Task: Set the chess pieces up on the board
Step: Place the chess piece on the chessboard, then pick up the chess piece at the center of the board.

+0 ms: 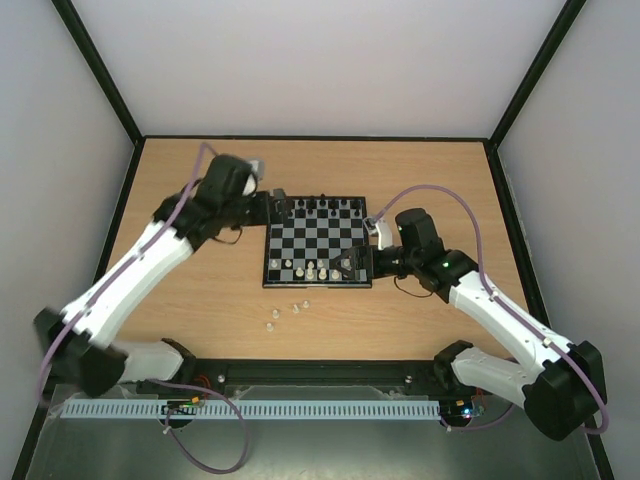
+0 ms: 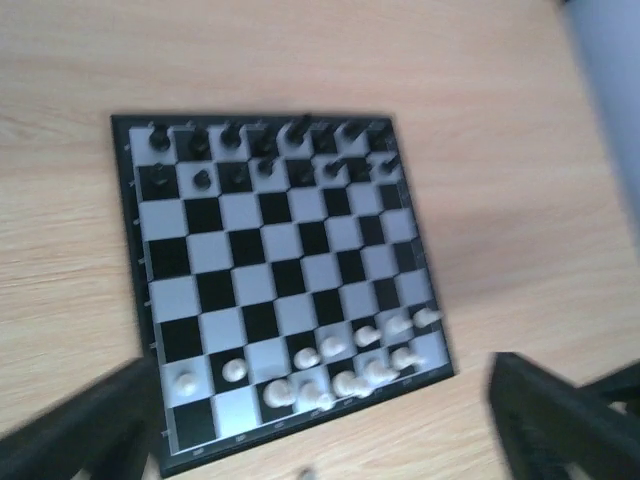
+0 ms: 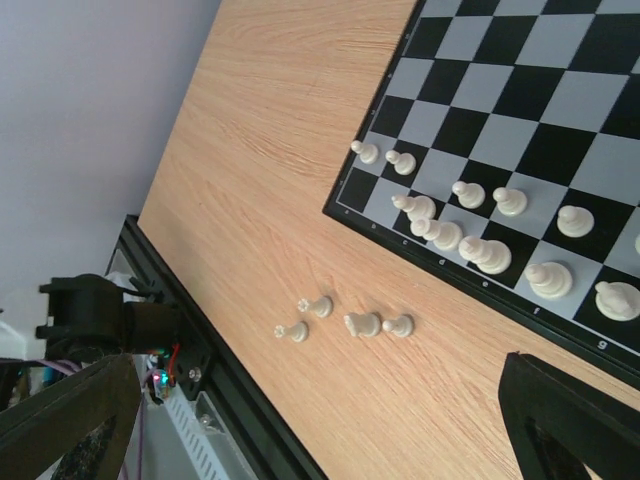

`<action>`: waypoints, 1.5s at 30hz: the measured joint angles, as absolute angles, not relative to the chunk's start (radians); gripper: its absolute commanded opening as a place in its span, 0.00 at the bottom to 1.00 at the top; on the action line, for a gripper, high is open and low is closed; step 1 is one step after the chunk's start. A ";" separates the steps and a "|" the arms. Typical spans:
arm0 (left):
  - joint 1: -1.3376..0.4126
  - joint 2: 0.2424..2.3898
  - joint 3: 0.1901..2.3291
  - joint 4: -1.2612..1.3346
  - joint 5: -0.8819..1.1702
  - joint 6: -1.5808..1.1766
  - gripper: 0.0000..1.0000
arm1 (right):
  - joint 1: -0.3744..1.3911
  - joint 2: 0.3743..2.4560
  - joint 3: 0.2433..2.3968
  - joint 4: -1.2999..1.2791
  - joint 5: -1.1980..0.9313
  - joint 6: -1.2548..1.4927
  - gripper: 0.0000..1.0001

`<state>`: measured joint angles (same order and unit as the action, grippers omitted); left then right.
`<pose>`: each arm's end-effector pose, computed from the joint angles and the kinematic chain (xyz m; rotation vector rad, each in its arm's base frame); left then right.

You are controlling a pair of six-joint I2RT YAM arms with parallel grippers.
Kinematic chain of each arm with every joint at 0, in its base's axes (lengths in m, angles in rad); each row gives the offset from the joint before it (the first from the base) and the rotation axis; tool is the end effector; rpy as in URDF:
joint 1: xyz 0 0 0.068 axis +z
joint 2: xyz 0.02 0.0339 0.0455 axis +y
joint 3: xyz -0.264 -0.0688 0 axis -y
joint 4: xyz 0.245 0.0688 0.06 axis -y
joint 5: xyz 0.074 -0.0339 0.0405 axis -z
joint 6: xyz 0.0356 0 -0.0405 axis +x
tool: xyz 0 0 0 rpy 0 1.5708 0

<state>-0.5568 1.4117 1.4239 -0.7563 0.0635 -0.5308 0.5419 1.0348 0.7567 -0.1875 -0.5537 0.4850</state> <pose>0.2560 -0.1620 0.3630 0.0645 2.3951 -0.6088 0.1877 0.1349 0.2841 -0.4370 2.1346 1.1813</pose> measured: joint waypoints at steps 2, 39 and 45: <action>-0.559 1.262 1.278 -0.653 0.070 -0.556 0.99 | 0.542 1.047 0.757 -0.192 -0.540 0.479 0.99; -0.609 0.629 0.634 -0.437 -0.207 -0.688 0.99 | 1.184 1.739 1.191 -0.388 0.228 0.565 0.27; -0.609 0.628 0.634 -0.435 -0.207 -0.688 0.99 | 1.184 1.780 1.198 -0.405 0.229 0.565 0.26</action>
